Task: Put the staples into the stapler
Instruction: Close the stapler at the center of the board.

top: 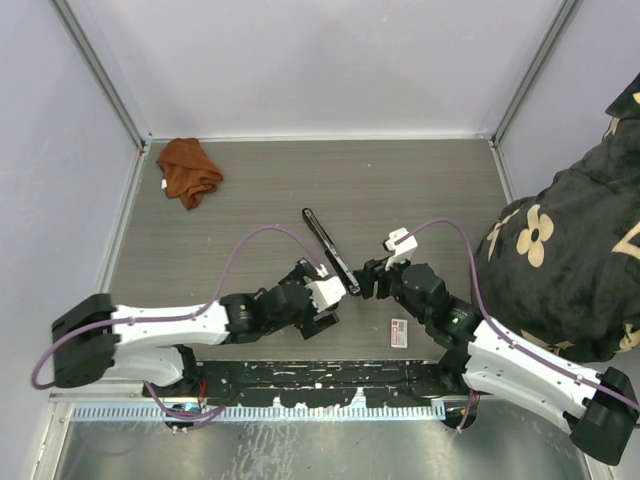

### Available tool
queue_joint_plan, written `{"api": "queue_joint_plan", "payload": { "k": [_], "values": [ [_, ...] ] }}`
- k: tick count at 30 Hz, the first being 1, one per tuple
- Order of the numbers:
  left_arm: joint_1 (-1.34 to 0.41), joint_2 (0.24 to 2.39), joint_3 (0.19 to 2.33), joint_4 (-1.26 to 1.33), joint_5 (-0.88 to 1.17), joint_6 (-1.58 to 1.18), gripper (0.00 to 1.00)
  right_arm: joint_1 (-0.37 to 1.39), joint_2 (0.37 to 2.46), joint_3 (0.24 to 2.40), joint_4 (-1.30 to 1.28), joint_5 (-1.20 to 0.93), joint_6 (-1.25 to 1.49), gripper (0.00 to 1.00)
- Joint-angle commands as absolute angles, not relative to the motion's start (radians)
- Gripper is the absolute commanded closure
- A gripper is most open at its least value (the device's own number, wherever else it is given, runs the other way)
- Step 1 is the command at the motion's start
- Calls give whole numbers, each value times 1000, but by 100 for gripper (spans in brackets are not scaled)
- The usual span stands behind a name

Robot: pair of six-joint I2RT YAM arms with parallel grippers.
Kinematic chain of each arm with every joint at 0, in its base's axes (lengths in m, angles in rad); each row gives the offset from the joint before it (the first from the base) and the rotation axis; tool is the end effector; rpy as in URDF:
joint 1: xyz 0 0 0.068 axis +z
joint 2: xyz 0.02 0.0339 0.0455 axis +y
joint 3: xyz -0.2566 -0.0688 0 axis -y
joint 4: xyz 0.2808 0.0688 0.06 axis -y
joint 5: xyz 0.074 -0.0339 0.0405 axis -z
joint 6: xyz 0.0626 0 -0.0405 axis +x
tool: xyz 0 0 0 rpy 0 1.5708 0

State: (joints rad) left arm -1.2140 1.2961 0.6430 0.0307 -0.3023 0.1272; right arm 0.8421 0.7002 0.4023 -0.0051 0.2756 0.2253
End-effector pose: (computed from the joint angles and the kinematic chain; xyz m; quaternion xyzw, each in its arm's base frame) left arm 0.1287 -0.2920 0.1595 0.4927 0.7318 -0.1187 0.4557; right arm 0.1712 0.1662 0.2137 -0.1647 0.7851 0.2032 0.5614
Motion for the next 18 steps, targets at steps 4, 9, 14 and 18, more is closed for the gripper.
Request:
{"api": "queue_joint_plan", "payload": {
  "k": [4,9,14,18],
  "values": [
    [-994,868,636,-105,-148,-161,2,846,856,511,-6,127,267,39],
    [-648,878,689,-261,149,-389,2,940,1011,594,-34,206,342,45],
    [-511,907,681,-250,274,-510,2,1024,1155,655,-47,319,366,42],
    [-473,896,659,-246,279,-525,2,1051,1269,697,-47,329,362,42]
  ]
}}
